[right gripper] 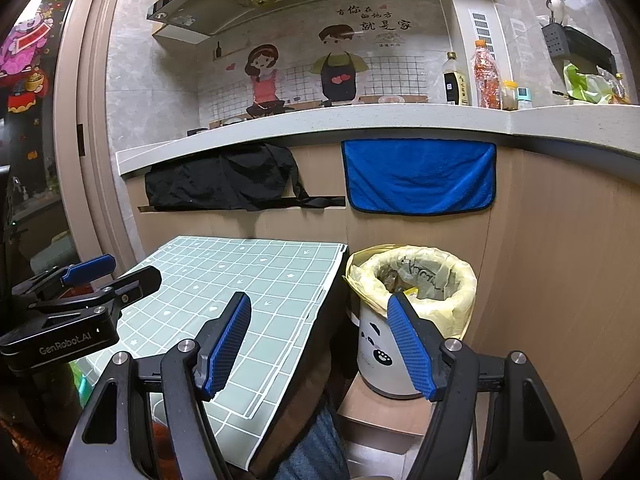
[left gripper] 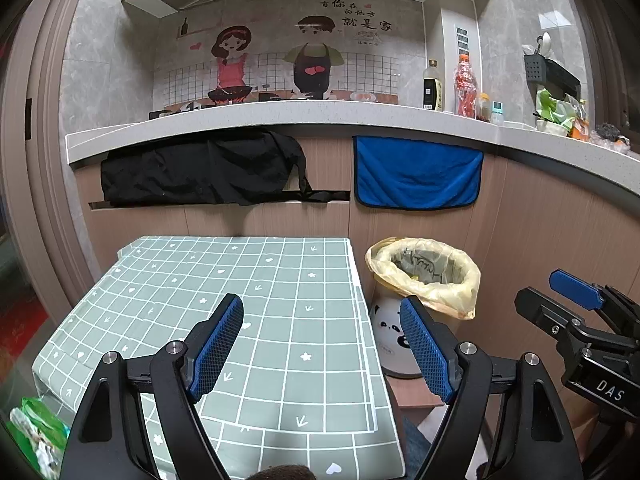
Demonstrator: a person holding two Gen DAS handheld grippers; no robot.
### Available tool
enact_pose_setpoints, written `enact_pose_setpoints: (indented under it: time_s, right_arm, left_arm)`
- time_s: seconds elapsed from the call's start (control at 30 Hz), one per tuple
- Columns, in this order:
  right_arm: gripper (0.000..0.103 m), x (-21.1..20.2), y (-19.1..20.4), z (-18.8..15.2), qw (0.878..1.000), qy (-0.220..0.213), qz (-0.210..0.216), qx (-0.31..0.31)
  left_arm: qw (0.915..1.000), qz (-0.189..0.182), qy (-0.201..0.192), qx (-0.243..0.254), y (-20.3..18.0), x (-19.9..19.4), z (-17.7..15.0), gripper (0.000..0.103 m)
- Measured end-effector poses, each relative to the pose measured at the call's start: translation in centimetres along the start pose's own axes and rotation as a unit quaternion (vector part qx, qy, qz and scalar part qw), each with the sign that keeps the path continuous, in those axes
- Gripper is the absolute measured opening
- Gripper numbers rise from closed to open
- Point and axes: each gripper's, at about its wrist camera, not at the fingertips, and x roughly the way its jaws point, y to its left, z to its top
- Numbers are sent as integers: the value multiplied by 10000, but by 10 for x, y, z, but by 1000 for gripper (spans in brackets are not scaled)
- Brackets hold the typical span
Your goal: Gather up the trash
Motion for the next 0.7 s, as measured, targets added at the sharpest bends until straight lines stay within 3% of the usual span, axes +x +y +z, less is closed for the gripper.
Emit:
enact_pose_setpoints:
  time_s: [0.7]
  right_arm:
    - [68, -2, -5, 1, 9999, -58, -101, 68]
  left_arm:
    - [9999, -67, 72, 41, 3, 5, -2, 80]
